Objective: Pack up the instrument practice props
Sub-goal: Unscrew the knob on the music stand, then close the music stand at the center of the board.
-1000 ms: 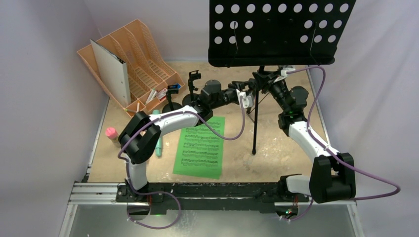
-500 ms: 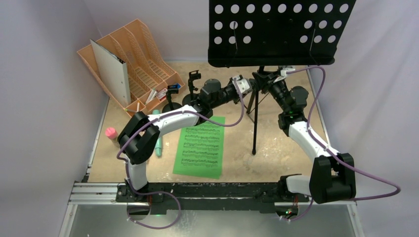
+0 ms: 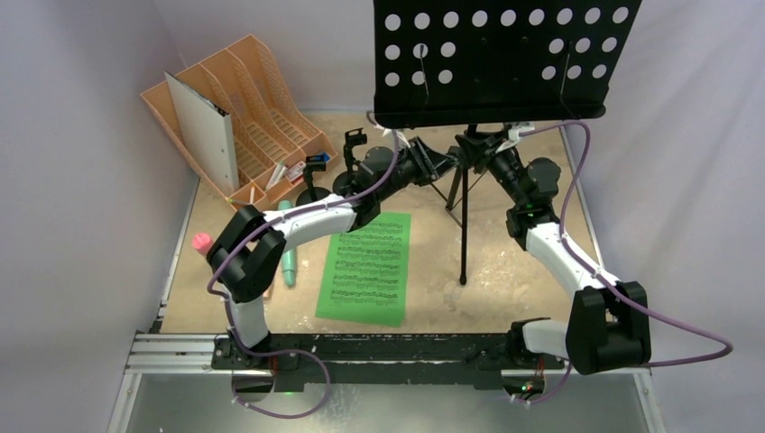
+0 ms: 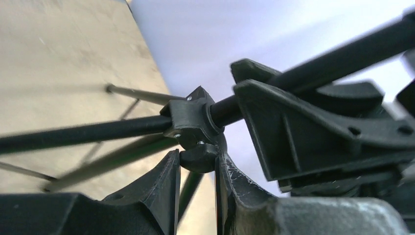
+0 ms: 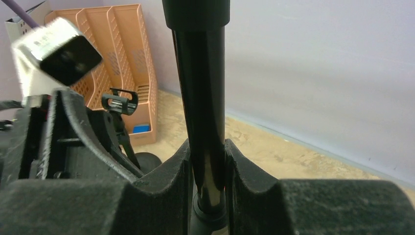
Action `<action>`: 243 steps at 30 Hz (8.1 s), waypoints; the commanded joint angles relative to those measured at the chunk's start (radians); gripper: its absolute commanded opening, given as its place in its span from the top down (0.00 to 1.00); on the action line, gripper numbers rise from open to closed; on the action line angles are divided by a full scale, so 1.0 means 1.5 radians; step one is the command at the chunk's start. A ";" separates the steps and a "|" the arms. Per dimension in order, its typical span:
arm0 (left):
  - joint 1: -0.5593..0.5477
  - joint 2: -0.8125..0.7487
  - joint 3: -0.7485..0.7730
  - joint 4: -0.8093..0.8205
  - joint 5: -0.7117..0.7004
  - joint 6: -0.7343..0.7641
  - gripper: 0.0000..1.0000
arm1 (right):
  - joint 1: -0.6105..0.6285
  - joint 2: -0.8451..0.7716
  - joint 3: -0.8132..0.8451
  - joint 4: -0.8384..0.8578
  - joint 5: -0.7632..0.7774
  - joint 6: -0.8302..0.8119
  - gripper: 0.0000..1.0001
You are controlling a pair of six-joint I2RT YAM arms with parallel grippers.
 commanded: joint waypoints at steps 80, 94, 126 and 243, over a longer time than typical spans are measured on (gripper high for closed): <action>-0.042 -0.026 0.049 0.011 0.105 0.982 0.90 | -0.001 -0.017 0.036 -0.029 0.013 0.003 0.98; 0.061 -0.007 0.064 0.060 0.084 0.006 0.86 | -0.002 -0.022 0.038 -0.030 0.013 0.006 0.98; 0.045 -0.071 -0.039 0.057 -0.092 -0.085 0.59 | -0.003 -0.041 0.034 -0.032 0.017 0.006 0.98; 0.063 0.195 0.272 0.285 0.491 0.374 1.00 | -0.001 -0.195 -0.125 -0.140 0.068 0.104 0.30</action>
